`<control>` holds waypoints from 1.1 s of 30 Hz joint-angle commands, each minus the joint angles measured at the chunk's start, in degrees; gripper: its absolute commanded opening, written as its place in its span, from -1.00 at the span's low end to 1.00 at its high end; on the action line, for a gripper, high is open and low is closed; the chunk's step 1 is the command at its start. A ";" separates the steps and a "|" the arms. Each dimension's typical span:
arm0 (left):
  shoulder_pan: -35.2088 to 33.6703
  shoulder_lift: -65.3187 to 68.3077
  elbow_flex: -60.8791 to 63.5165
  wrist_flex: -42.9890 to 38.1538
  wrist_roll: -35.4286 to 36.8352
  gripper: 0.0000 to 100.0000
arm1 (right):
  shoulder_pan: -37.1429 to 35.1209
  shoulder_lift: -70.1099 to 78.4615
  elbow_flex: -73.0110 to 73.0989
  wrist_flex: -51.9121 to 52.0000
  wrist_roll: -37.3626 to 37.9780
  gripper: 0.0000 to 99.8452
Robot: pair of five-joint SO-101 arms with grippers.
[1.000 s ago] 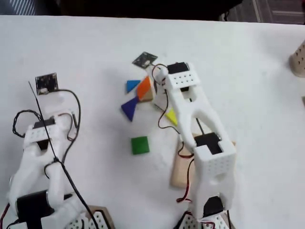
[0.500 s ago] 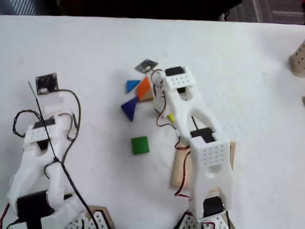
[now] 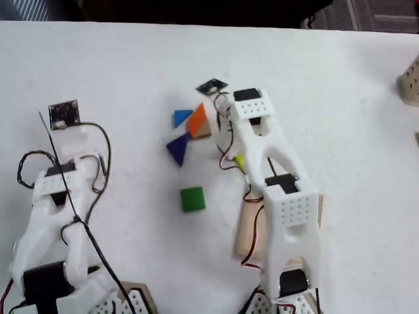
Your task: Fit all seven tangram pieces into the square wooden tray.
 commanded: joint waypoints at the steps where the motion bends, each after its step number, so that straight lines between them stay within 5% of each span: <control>1: -0.48 -0.40 -2.90 -1.41 -0.18 -0.95 | 0.92 -4.00 -2.02 0.31 -4.22 -0.35; 17: -0.48 -0.40 -2.90 -1.41 -0.18 -0.95 | -0.13 0.84 -1.58 -4.53 -2.99 -0.43; 24: -0.48 -0.40 -2.90 -1.41 -0.18 -0.95 | -0.04 0.84 -1.58 -4.53 -3.08 -0.82; 33: -0.48 -0.40 -2.90 -1.41 -0.18 -0.95 | 0.40 0.04 -2.02 -2.15 -5.45 -0.87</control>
